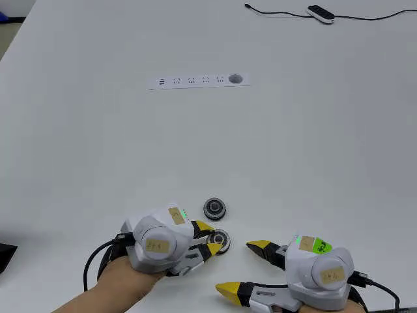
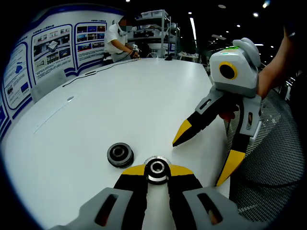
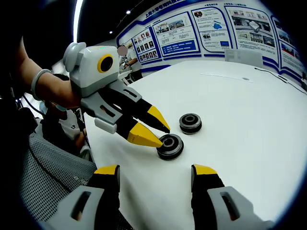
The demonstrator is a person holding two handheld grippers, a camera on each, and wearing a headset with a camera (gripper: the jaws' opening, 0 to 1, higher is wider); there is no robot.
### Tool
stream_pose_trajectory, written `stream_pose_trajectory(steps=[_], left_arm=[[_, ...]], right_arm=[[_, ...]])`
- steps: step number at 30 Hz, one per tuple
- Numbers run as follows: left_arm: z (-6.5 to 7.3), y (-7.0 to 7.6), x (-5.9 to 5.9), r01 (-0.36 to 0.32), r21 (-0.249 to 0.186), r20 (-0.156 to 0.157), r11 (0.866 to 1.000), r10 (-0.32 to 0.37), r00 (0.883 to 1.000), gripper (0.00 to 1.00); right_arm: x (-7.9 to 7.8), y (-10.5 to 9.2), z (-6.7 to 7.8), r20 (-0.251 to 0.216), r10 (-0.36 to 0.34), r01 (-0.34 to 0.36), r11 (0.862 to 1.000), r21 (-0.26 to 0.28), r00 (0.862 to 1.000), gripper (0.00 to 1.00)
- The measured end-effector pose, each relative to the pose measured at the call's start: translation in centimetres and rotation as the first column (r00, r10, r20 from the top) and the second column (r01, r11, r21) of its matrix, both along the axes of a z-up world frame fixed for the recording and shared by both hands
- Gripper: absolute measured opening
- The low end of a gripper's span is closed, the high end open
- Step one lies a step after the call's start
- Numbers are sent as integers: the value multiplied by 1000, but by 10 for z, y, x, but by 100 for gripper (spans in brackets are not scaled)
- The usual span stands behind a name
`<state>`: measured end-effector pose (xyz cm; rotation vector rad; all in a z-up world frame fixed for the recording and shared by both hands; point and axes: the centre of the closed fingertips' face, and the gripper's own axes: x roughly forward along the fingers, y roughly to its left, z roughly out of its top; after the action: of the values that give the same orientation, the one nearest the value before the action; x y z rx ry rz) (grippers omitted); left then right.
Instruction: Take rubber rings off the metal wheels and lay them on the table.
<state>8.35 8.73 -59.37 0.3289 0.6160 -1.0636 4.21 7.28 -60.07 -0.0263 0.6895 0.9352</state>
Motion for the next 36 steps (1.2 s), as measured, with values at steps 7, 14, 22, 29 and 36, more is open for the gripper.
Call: stream_pose_trajectory(steps=[7,14,22,29,36], left_arm=[[-3,-2,1,9,8,-5,1000,-8,1000,15],[-7,-3,-1,22,21,-7,1000,-22,1000,17],[-8,-5,1,36,31,5,999,-37,999,15],[-8,-5,-1,52,37,9,998,-52,999,14],[-9,-5,0,59,39,15,997,-60,998,14]], right_arm=[[1,-1,-1,-4,-5,5,1000,4,1000,61],[1,-2,-2,-8,-8,8,1000,6,1000,61],[1,-2,-3,-11,-12,12,1000,9,1000,60],[5,-2,-1,-20,-30,31,999,32,999,60],[10,-1,3,-55,-69,73,994,79,996,57]])
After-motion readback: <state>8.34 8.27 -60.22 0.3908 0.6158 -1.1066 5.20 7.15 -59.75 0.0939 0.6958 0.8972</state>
